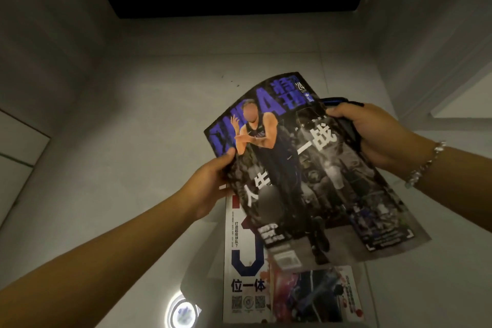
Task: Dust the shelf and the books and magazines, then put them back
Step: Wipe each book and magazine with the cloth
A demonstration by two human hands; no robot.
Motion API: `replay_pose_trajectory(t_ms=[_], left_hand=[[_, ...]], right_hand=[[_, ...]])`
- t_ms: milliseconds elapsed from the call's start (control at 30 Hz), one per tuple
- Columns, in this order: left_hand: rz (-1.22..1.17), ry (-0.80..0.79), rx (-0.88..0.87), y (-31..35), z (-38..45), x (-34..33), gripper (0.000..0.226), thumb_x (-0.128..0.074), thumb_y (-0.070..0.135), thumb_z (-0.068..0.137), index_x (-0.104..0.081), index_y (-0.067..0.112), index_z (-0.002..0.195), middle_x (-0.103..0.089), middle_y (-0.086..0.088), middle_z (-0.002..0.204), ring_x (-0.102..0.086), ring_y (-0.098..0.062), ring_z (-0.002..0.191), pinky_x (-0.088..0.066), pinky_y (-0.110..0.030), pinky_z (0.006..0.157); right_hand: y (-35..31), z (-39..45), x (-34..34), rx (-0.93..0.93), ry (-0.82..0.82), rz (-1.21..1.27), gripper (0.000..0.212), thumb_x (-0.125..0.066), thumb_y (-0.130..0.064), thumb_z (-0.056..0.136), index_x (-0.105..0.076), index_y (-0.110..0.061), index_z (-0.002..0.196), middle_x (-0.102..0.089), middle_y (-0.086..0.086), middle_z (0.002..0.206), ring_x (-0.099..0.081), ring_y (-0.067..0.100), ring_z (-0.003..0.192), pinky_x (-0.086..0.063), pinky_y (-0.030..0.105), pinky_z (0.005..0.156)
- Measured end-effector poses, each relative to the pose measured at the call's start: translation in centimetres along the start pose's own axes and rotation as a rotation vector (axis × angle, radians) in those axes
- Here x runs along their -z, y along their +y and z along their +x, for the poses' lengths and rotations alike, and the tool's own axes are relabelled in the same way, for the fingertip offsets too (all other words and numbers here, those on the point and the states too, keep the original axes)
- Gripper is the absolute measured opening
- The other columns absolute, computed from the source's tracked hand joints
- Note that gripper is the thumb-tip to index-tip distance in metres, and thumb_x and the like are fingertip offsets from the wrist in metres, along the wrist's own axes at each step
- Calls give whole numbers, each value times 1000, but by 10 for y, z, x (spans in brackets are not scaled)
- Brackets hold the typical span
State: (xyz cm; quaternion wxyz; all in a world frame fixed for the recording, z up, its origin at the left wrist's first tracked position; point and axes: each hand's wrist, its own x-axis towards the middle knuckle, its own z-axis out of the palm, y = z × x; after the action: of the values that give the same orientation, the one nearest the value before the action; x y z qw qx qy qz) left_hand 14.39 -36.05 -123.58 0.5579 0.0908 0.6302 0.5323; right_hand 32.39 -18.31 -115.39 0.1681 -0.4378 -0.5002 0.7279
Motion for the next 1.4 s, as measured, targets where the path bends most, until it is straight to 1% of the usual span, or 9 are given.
replay_pose_trajectory(t_ms=[334, 567, 701, 834, 901, 968, 1068, 1301, 1401], left_hand=[[59, 102, -25, -20, 10, 0, 16, -53, 14, 96, -59, 17, 110, -71, -6, 101, -68, -22, 87, -54, -36, 71], [123, 153, 23, -35, 17, 6, 17, -55, 16, 95, -57, 18, 112, -68, -9, 107, -66, -25, 93, -54, -38, 73], [140, 86, 32, -32, 18, 10, 21, -52, 20, 97, -56, 18, 117, -68, -6, 107, -66, -21, 91, -52, -32, 68], [63, 25, 63, -33, 18, 15, 22, -45, 21, 100, -55, 17, 120, -68, -4, 103, -66, -19, 91, -55, -35, 72], [41, 0, 71, -33, 18, 17, 24, -43, 21, 101, -55, 16, 121, -68, -5, 105, -66, -20, 93, -56, -36, 74], [39, -29, 68, -34, 19, 18, 26, -43, 19, 101, -53, 17, 124, -67, -7, 110, -65, -22, 97, -56, -38, 76], [47, -54, 59, -34, 20, 20, 27, -43, 17, 101, -51, 16, 127, -66, -8, 114, -65, -23, 99, -58, -37, 76], [49, -64, 66, -36, 22, 21, 27, -42, 16, 101, -50, 15, 127, -67, -6, 107, -67, -20, 93, -59, -33, 69], [36, -85, 84, -34, 24, 23, 27, -42, 15, 101, -50, 15, 127, -67, -7, 109, -67, -22, 96, -60, -37, 73]], right_hand=[[41, 28, 29, 65, 72, -304, 19, -51, -12, 96, -63, -8, 110, -68, 7, 92, -65, 16, 76, -52, 23, 71], [30, 35, 33, 153, 145, -391, 18, -49, -19, 98, -60, -11, 110, -63, 11, 105, -60, 21, 91, -47, 34, 85], [13, 31, 21, 458, 232, -851, 30, -47, -23, 99, -57, -15, 126, -60, 7, 96, -55, 22, 84, -40, 26, 65], [48, 22, -11, 412, -76, -1005, 36, -43, -25, 100, -48, -23, 135, -63, 6, 91, -56, 14, 65, -40, 13, 52], [84, 20, -24, 303, -272, -1057, 41, -38, -27, 101, -40, -26, 141, -61, 7, 118, -59, 12, 94, -41, 10, 81], [116, 21, -31, 323, -348, -1145, 44, -34, -29, 102, -31, -28, 146, -30, -1, 152, -18, 13, 142, -5, 19, 111], [131, 30, -23, 479, -373, -1277, 46, -29, -35, 102, -20, -33, 148, -7, -13, 154, 12, 2, 139, 16, 19, 109], [114, 81, -4, 347, -50, -1388, 51, -26, -38, 102, -14, -29, 150, -8, -2, 159, 3, 21, 146, 4, 37, 116], [118, 73, -28, 390, -58, -1442, 50, -26, -36, 102, -14, -30, 150, -9, -3, 159, 4, 21, 146, 7, 39, 116]])
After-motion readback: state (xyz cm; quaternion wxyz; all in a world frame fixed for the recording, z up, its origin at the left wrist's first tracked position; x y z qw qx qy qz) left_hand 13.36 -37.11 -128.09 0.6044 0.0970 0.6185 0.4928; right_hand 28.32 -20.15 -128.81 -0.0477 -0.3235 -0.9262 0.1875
